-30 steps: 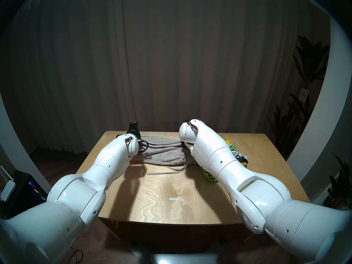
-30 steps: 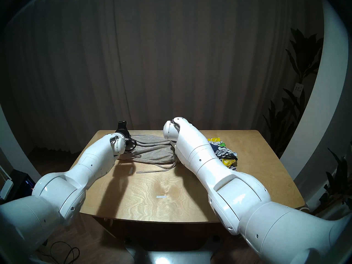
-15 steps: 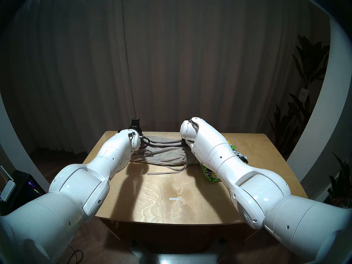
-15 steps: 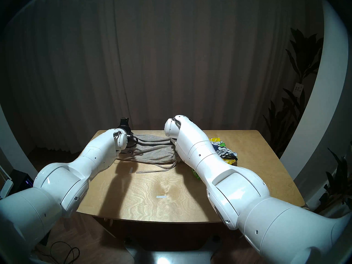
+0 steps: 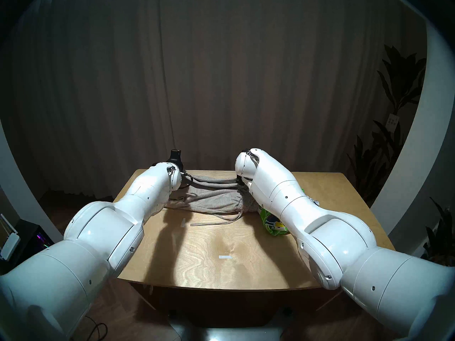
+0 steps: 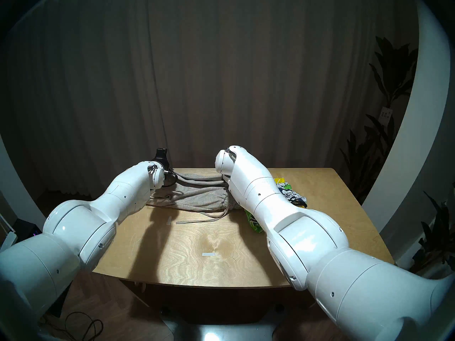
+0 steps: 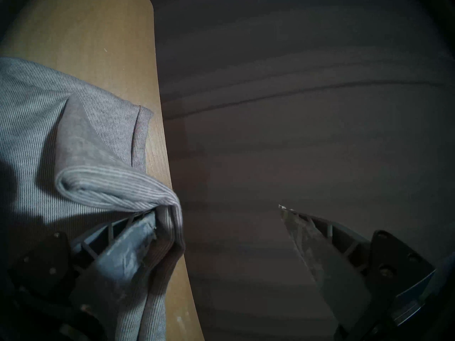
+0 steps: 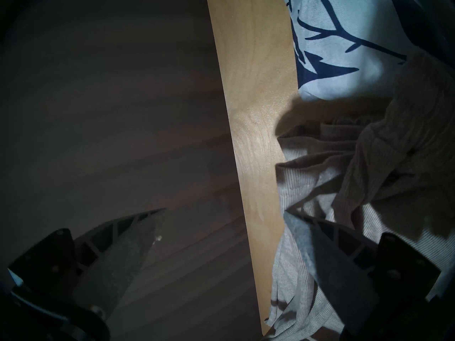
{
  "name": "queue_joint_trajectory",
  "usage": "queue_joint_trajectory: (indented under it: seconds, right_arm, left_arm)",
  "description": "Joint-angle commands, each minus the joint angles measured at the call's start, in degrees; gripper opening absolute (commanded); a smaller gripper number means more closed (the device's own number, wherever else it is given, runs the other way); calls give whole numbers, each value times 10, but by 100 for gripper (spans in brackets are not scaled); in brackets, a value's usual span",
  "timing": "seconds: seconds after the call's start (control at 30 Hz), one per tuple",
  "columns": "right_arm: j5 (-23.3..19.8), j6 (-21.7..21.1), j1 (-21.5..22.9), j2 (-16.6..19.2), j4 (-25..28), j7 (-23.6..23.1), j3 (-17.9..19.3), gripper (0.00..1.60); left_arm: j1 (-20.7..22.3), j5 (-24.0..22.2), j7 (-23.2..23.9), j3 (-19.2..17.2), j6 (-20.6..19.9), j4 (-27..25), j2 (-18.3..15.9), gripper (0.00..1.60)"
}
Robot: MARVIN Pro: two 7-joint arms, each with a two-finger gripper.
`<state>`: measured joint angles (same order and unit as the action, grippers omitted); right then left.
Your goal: Fold pants twice and stack them
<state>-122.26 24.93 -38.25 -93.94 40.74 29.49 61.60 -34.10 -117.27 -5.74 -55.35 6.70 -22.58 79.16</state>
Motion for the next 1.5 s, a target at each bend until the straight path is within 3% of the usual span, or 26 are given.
queue_joint_trajectory:
  seconds: [0.0, 1.07, 1.47]
  right_arm:
    - [0, -11, 26, -10, -4, -19, 2, 160]
    - [-10, -47, 28, -17, -53, -64, 8, 160]
    - [-12, -66, 29, -26, -62, -85, 9, 160]
  left_arm:
    - [37, 7, 12, 2, -3, 5, 3, 160]
    - [67, 31, 34, 25, -11, 40, 19, 160]
    - [79, 37, 58, 25, -15, 51, -2, 160]
